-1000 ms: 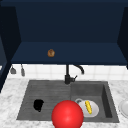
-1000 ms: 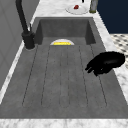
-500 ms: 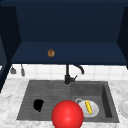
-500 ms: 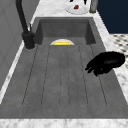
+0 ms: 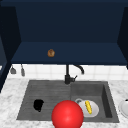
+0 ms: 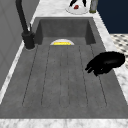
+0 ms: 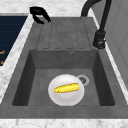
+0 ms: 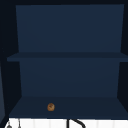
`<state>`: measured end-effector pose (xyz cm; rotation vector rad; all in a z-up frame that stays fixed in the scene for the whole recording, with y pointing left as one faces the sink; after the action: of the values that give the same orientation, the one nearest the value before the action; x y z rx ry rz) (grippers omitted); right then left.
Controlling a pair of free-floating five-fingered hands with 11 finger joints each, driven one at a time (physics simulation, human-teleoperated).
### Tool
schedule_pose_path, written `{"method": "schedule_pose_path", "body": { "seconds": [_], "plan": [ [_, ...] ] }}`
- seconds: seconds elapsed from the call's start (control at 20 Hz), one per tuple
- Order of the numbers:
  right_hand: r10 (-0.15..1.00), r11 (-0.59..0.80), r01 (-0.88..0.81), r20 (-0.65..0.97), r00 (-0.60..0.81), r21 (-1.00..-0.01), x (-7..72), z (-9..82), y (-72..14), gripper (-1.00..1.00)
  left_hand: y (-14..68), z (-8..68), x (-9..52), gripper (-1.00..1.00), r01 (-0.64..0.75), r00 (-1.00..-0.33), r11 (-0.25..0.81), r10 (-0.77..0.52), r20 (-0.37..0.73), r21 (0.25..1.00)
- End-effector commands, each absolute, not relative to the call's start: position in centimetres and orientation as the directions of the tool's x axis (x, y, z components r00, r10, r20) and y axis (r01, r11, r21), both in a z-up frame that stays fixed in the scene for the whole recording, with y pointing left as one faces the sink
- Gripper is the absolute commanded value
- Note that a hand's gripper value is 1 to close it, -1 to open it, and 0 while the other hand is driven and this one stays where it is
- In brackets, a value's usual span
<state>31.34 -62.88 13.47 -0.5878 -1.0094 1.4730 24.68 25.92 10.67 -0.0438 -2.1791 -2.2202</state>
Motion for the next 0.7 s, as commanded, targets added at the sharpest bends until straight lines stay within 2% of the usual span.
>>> {"method": "schedule_pose_path", "body": {
  "seconds": [0.0, 0.65],
  "plan": [
    [0.971, 0.019, -0.582, 0.153, -0.182, -0.813, 31.8, 12.5, -62.9, -1.0, 25.9, 10.7, 24.7, 0.0, 0.041, -0.999, -0.019, -0.002, 0.041, 0.999],
    [0.953, 0.097, -0.638, 0.256, -0.161, -0.764, 33.3, 11.3, -64.4, -1.0, 25.9, 10.7, 24.7, 0.0, 0.041, -0.999, -0.019, -0.002, 0.041, 0.999]
  ]
}}
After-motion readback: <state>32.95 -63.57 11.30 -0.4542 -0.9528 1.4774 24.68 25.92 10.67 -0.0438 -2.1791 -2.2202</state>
